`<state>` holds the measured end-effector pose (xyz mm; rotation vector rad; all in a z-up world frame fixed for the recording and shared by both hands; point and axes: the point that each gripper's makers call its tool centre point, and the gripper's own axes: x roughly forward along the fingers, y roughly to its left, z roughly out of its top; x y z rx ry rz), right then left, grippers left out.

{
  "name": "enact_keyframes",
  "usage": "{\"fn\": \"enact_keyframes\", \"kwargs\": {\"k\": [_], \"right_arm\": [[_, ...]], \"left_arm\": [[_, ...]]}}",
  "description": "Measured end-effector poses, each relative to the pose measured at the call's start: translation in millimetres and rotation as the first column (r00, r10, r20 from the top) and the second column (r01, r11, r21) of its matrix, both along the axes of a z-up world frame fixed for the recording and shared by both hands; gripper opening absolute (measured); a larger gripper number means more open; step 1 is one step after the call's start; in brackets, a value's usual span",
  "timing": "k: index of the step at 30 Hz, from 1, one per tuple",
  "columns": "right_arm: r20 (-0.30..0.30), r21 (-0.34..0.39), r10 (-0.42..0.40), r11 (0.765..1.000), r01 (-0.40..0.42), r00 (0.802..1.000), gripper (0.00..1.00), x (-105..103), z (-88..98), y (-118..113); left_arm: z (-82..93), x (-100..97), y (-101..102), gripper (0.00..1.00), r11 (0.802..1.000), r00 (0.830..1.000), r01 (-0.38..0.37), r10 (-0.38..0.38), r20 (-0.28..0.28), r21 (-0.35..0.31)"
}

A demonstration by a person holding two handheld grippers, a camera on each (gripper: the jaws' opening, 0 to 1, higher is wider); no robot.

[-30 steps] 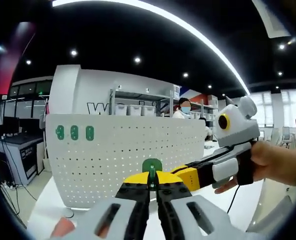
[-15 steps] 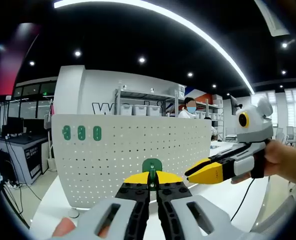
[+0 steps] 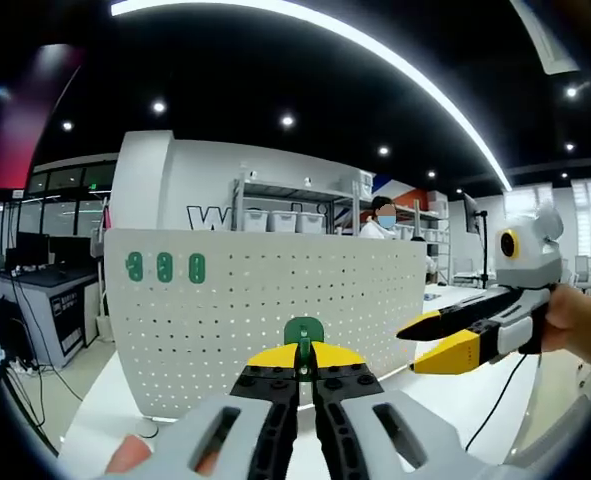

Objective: Insert the hook assembly into the mounting plate slot until the hook locks in place.

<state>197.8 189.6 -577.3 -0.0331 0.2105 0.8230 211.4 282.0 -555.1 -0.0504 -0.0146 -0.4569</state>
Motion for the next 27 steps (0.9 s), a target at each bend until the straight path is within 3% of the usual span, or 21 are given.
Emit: {"fn": "enact_keyframes", "kwargs": {"k": [11, 20, 27], "right_arm": [[0.059, -0.074, -0.057, 0.995, 0.061, 0.997, 0.74, 1.6, 7.8, -11.9], [0.103, -0.097, -0.045, 0.994, 0.055, 0.994, 0.79, 0.0, 21.3, -13.5], [0.129, -0.105, -0.036, 0.993, 0.049, 0.991, 0.81, -1.0, 34.1, -24.4]], "left_arm": [[3.7, 3.4, 5.7, 0.03, 1.000, 1.000, -0.018, 0.018, 0.005, -0.017], [19.8, 13.8, 14.8, 0.03, 0.997, 0.998, -0.053, 0.055, 0.040, -0.049], [44.0, 33.4, 23.9, 0.03, 0.991, 0.988, -0.102, 0.111, 0.104, -0.090]]}}
